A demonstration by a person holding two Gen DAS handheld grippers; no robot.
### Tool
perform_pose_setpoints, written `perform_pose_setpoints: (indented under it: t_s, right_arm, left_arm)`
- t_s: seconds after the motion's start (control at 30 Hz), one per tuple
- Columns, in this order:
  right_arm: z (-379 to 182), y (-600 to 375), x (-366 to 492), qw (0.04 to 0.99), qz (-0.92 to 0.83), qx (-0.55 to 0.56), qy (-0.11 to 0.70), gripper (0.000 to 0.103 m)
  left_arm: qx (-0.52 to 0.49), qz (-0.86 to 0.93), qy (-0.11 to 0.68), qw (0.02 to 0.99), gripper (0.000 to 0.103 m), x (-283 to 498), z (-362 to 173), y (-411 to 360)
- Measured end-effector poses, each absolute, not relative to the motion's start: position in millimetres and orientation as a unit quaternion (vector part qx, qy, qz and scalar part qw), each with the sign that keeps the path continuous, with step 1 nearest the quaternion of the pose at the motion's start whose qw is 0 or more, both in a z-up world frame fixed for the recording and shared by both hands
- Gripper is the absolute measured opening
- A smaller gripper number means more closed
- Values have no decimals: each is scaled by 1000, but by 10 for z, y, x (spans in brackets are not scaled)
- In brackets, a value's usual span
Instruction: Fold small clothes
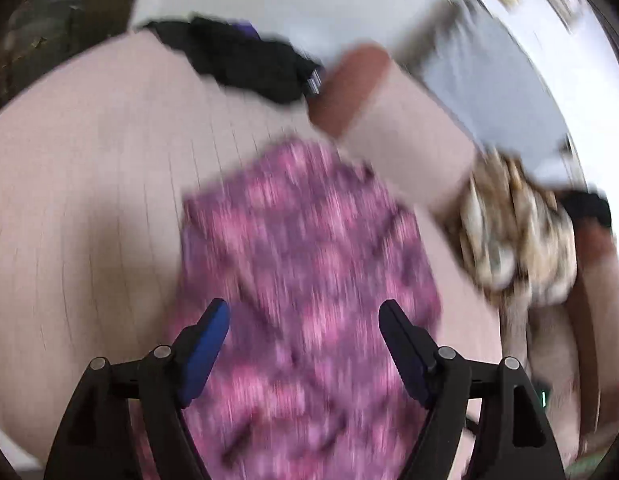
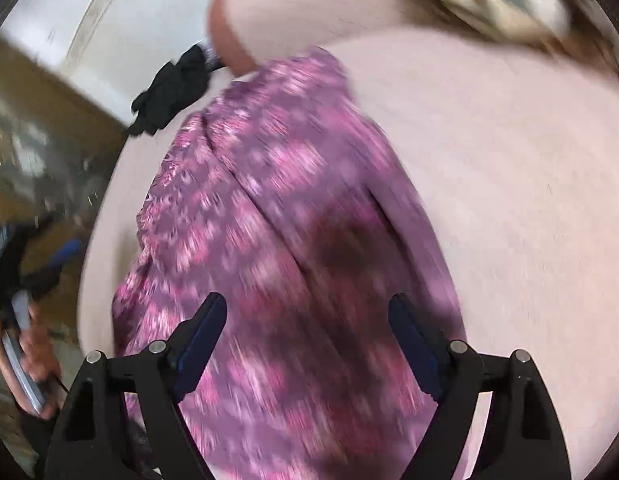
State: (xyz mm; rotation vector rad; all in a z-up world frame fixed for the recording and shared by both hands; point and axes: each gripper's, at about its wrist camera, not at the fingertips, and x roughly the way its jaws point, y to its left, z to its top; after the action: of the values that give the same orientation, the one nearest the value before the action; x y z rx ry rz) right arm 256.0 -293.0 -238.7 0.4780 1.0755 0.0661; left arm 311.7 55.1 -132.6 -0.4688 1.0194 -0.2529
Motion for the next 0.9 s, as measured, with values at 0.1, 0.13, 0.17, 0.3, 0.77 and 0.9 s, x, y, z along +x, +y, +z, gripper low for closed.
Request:
perform_pose_setpoints:
  t_s: [0.1,0.13,0.17,0.3,0.77,0.9]
  right_arm:
    - [-2625,-2964,2268,817,52,256,515,56]
    - [-2682,-2937,2277,812,62,261,518,50]
    - [-2709,-2906,2271,810,68,264,519,47]
    - [-2825,-2696,2356,818,52,211,532,2]
    - [-2270,-2875,1849,871,28,248,423,90]
    - [-1992,-2810,1811,881,31,229,412,90]
  left_arm:
    - [-189,-111,499,839,81,2586,-1582,439]
    - [-171,-100,504,840,81,2447,-1668,425]
    - [-160,-96,507,841,81,2330,-1746,438]
    - [-137,-80,505,848,80,2152,-1935,510]
    - [-158,-86,473,863,81,1963,-1584,583]
    - [-160,-87,467,865,87,2072,-1449,619]
